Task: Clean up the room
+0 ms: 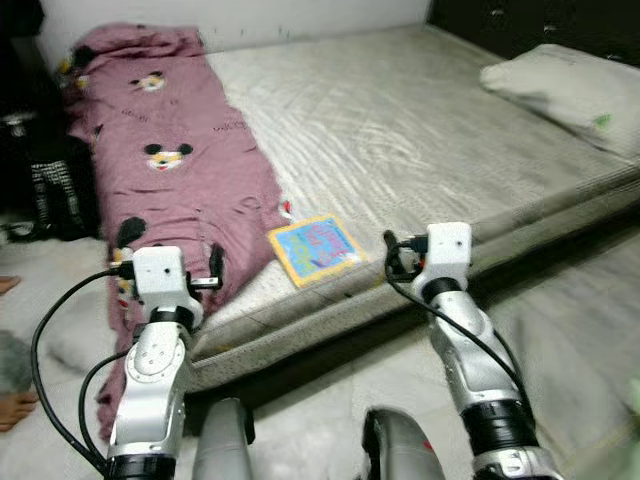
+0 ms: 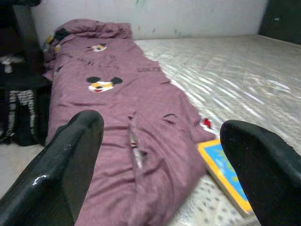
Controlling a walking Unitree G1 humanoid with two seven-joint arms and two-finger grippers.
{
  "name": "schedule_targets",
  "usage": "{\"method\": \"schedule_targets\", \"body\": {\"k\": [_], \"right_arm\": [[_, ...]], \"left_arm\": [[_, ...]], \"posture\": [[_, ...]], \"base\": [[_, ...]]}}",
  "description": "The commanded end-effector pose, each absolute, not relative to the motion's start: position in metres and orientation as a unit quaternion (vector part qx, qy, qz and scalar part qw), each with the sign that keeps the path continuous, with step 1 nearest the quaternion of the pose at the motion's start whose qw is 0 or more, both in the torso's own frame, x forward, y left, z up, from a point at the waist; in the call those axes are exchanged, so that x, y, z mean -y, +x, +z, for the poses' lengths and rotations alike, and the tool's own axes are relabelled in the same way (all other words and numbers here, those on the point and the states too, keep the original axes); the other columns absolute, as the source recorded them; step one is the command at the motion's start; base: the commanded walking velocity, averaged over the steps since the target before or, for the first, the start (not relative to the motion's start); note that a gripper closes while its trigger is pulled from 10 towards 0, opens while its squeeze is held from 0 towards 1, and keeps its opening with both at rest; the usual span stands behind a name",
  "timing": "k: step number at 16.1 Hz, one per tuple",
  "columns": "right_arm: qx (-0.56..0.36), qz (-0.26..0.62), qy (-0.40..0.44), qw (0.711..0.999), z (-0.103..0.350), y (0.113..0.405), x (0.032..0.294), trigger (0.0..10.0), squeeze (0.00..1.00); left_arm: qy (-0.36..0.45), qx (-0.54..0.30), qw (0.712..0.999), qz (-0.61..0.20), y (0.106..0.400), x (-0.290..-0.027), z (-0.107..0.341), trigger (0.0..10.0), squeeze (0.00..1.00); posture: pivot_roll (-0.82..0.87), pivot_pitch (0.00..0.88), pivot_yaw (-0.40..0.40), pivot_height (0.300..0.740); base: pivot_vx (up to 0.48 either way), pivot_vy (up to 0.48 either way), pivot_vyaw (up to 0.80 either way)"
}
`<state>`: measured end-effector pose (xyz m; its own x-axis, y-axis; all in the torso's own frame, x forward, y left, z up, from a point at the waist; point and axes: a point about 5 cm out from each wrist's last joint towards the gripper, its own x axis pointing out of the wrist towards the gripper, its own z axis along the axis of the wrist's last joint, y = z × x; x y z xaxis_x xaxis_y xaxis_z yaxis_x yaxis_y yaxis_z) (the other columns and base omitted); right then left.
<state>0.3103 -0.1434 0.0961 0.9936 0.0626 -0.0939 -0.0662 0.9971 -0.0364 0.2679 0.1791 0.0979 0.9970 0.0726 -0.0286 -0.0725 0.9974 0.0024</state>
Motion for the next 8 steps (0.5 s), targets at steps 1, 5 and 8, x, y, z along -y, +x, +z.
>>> {"method": "schedule_targets", "body": {"k": [1, 5, 8], "right_arm": [[-0.04, 0.043, -0.019, 0.998, 0.1003, 0.3127, 0.1376, 10.0, 0.0], [-0.04, 0.044, -0.02, 0.998, 0.1001, 0.3124, 0.1378, 10.0, 0.0], [-0.043, 0.045, -0.02, 0.998, 0.0993, 0.3122, 0.1376, 10.0, 0.0]], "left_arm": [[0.001, -0.008, 0.999, 0.037, 0.2683, -0.1816, 0.1013, 10.0, 0.0], [0.001, -0.011, 0.999, 0.035, 0.2688, -0.1804, 0.1005, 10.0, 0.0], [-0.005, -0.014, 0.999, 0.039, 0.2689, -0.1803, 0.0993, 10.0, 0.0]], "posture": [[-0.09, 0.018, -0.024, 0.631], [-0.09, 0.021, -0.027, 0.631], [-0.09, 0.023, -0.027, 0.631]], "base": [[0.307, 0.0, 0.0], [0.296, 0.0, 0.0], [0.0, 0.0, 0.0]]}}
